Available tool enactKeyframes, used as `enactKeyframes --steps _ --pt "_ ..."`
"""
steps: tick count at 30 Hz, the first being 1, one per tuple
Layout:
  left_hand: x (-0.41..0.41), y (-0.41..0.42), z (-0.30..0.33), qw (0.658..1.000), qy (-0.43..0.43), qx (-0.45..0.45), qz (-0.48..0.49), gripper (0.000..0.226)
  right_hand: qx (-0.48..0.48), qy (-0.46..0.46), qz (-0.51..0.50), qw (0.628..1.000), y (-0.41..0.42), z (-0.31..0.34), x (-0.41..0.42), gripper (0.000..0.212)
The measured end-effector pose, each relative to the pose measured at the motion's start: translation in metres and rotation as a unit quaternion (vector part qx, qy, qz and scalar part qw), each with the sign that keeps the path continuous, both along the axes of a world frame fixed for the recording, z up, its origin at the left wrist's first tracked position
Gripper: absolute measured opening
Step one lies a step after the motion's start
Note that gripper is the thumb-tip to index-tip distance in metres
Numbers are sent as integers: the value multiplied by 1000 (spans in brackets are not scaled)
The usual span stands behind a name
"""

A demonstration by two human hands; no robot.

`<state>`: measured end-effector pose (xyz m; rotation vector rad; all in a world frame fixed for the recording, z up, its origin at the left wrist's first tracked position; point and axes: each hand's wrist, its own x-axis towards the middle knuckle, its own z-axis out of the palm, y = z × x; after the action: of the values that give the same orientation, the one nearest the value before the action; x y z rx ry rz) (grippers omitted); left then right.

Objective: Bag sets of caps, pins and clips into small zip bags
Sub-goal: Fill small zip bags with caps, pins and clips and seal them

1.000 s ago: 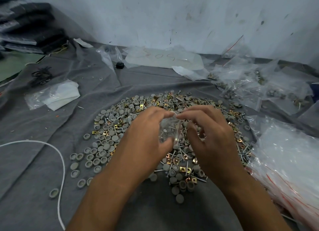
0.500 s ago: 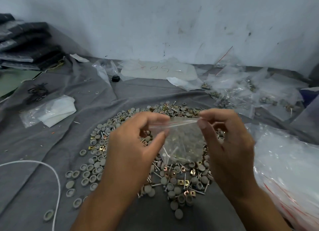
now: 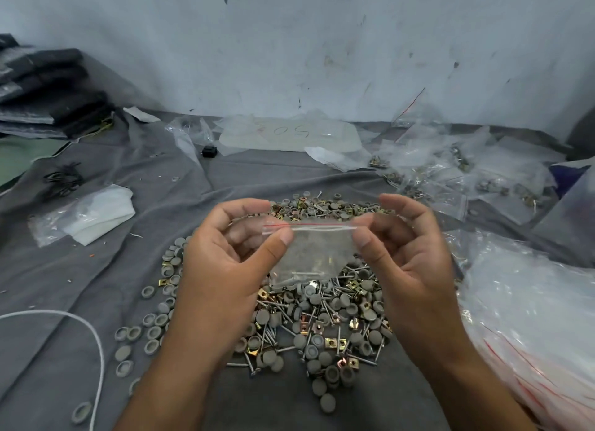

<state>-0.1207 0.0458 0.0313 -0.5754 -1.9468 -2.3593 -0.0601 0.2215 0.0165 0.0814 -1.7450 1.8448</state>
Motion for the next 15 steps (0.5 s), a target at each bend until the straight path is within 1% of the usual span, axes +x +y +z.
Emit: enactKeyframes --steps 2,7,11,15 --pt "0 -1 1 1000 1 2 -3 32 18 -15 9 1000 -1 -1 0 50" --pt "4 1 2 1000 -14 4 -24 36 16 -15 18 1000 -1 -3 -1 50" --pt "3 3 3 999 -9 4 -32 45 21 -23 4 1000 -1 -2 -2 40" --pt "3 3 -2 998 1 -43 -48 47 23 -21 -3 1000 -3 -5 -2 28"
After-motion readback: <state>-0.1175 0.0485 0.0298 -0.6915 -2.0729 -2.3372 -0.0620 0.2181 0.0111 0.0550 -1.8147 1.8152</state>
